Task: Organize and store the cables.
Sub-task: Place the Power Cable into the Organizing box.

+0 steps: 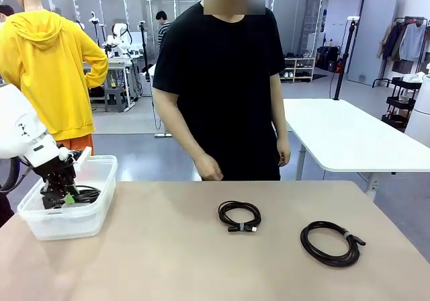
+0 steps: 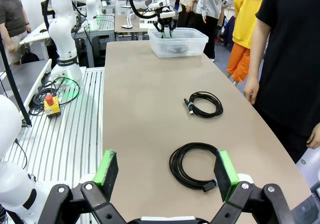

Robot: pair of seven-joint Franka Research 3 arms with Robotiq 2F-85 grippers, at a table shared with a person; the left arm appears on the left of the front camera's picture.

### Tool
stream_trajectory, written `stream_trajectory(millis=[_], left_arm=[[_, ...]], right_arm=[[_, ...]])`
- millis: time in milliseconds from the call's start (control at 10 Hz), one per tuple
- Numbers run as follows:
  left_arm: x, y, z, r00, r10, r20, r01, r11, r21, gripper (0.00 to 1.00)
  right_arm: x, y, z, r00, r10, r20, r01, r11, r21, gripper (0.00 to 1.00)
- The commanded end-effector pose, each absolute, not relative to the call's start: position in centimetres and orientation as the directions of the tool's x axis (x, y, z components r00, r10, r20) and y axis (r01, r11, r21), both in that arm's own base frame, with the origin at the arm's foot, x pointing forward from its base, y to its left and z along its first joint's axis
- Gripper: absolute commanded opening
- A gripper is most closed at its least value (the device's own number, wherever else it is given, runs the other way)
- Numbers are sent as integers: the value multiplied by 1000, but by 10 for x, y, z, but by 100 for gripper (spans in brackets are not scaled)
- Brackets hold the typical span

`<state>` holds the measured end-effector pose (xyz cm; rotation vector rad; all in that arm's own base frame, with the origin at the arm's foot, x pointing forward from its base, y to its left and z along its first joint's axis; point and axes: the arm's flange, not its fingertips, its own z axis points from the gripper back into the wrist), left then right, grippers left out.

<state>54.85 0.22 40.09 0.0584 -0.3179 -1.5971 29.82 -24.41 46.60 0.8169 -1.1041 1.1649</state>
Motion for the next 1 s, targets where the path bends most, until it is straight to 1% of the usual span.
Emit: stream_trajectory(millis=[0,100,300,400,500,600,900], left_arm=[[545,2,414,-35,-982,187,966,15,258,90],[542,2,418,-29,-981,194,965,23,262,100],[538,3,422,-3,-980,201,962,53,270,100],[534,2,426,10,-977,214,960,69,273,97],[529,0,428,9,-978,210,957,69,280,100],[542,1,426,-12,-984,177,962,37,271,100],[542,1,426,-12,-984,177,962,37,271,100]], right_arm=[[298,-243,466,2,279,960,-971,229,-64,99],[298,-243,466,2,279,960,-971,229,-64,99],[298,-243,466,2,279,960,-971,229,-64,99],[298,-243,466,2,279,960,-971,229,-64,99],[298,-243,466,2,279,960,-971,229,-64,99],[298,-243,466,2,279,960,-971,229,-64,99],[298,-243,466,2,279,960,-971,229,-64,99]])
